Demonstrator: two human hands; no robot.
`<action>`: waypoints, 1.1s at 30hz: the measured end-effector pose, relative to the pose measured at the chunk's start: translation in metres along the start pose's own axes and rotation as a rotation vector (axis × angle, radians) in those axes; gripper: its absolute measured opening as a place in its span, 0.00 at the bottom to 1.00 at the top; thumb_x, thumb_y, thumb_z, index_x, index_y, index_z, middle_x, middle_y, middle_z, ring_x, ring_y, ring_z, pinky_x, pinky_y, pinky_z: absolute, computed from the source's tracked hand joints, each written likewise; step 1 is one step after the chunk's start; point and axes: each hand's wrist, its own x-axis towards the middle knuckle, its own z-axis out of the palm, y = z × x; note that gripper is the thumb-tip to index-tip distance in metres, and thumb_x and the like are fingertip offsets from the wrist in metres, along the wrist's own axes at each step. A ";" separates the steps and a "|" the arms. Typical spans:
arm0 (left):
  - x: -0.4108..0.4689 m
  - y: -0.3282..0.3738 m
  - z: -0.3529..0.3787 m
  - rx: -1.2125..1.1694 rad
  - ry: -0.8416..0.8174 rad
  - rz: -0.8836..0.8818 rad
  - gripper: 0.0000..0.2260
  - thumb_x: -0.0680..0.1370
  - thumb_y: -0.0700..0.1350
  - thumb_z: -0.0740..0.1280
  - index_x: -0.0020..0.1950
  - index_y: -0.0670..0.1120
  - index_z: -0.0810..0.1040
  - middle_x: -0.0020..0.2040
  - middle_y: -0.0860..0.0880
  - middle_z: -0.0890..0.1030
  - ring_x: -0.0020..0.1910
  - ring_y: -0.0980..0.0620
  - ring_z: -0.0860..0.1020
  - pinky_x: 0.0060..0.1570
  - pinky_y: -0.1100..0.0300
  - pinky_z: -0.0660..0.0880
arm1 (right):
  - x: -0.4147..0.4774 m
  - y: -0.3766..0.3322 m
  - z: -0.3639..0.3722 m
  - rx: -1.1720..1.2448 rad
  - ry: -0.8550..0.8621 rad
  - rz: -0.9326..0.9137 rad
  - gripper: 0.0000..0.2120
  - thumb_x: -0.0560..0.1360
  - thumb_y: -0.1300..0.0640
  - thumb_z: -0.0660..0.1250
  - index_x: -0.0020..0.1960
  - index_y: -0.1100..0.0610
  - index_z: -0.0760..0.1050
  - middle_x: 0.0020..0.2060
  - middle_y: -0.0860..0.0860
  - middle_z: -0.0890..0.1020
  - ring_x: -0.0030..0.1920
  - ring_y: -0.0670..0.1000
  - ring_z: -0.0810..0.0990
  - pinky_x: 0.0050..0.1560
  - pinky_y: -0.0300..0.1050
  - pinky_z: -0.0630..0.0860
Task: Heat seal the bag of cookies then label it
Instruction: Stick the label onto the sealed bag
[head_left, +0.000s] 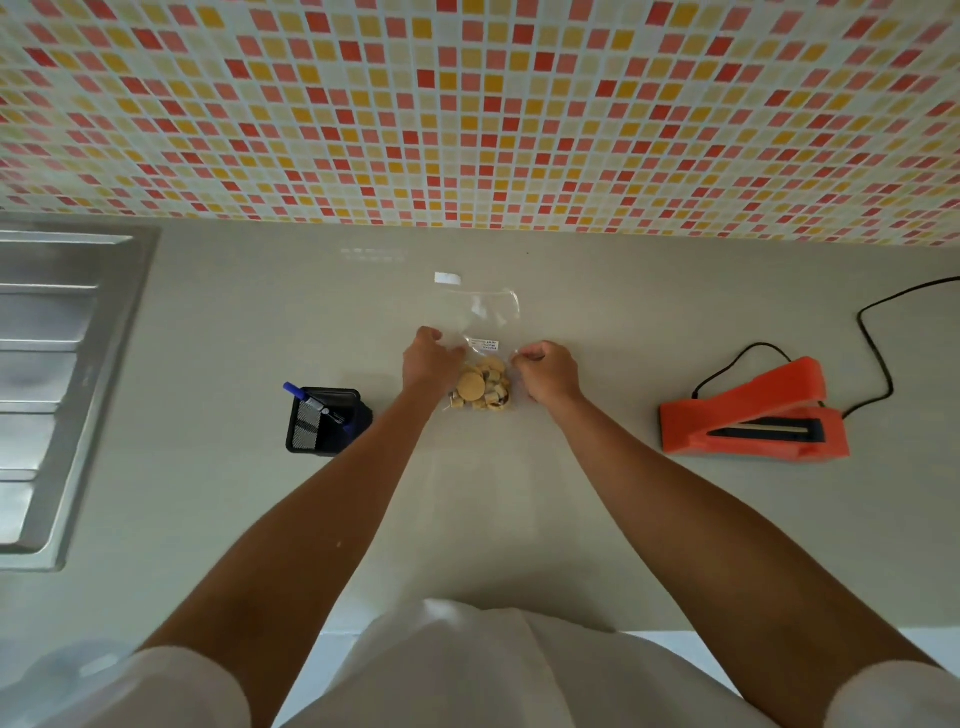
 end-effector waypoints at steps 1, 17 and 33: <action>-0.005 0.000 -0.001 0.024 -0.003 0.013 0.23 0.75 0.48 0.69 0.67 0.43 0.70 0.59 0.43 0.80 0.59 0.43 0.78 0.55 0.57 0.73 | -0.003 0.000 -0.001 0.002 -0.003 -0.010 0.12 0.70 0.53 0.72 0.51 0.55 0.82 0.46 0.53 0.85 0.49 0.56 0.84 0.50 0.58 0.82; -0.128 0.004 -0.002 0.105 -0.166 0.515 0.16 0.74 0.42 0.70 0.61 0.46 0.74 0.53 0.48 0.80 0.49 0.50 0.79 0.48 0.61 0.73 | -0.129 0.007 -0.053 0.288 0.064 -0.179 0.03 0.76 0.57 0.68 0.49 0.53 0.79 0.44 0.52 0.84 0.38 0.51 0.83 0.29 0.44 0.77; -0.160 0.047 0.197 0.360 -0.475 0.508 0.36 0.67 0.46 0.78 0.71 0.45 0.66 0.65 0.45 0.74 0.62 0.45 0.75 0.59 0.55 0.72 | -0.107 0.168 -0.249 0.420 0.389 0.126 0.02 0.73 0.57 0.68 0.44 0.55 0.79 0.38 0.53 0.82 0.35 0.54 0.82 0.33 0.49 0.77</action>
